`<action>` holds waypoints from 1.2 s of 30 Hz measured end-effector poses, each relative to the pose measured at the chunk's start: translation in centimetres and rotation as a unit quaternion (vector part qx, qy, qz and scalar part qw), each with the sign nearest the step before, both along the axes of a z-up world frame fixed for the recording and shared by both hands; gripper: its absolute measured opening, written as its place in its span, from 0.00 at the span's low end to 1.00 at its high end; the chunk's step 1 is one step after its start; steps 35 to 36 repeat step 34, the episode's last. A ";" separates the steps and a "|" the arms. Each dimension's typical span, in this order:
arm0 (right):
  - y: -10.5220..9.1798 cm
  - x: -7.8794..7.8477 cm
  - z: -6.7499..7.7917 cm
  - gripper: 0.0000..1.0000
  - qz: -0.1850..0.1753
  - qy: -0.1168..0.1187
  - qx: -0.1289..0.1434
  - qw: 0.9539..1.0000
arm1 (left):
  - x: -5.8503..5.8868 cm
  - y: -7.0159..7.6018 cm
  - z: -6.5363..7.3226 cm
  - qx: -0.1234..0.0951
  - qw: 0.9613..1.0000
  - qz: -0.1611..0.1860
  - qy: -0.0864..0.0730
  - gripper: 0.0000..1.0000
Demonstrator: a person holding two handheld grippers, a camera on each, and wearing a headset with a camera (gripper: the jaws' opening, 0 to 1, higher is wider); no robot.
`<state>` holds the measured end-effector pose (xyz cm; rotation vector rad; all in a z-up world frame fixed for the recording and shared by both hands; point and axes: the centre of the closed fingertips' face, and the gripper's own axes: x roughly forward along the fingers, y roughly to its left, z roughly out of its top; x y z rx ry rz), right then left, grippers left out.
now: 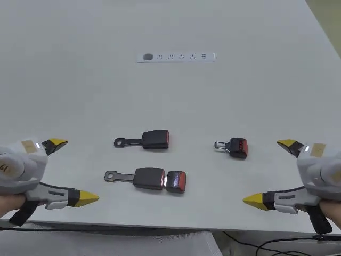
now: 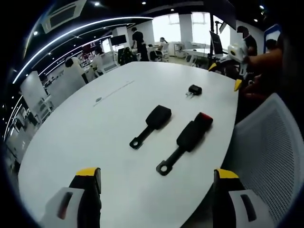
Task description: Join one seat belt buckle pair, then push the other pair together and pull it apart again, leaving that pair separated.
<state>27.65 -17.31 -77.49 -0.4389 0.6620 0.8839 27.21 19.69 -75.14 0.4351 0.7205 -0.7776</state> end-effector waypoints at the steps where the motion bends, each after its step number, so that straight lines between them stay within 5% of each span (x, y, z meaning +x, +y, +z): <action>1: 0.0 -0.1 0.0 1.00 0.001 -0.001 -0.001 1.000 | 0.0 0.1 0.1 -0.001 1.000 0.003 -0.003 1.00; 10: 0.3 -0.6 0.4 1.00 -0.007 -0.011 0.003 1.000 | -0.1 0.7 0.1 -0.008 1.000 0.022 -0.003 1.00; 23: 0.1 -0.6 0.5 1.00 -0.026 -0.022 -0.003 0.999 | -0.4 2.1 -0.1 0.017 0.999 0.043 -0.014 1.00; 36: -0.1 -0.9 0.6 1.00 -0.032 -0.028 -0.006 0.999 | -0.9 2.3 -0.1 0.018 0.998 0.052 -0.010 1.00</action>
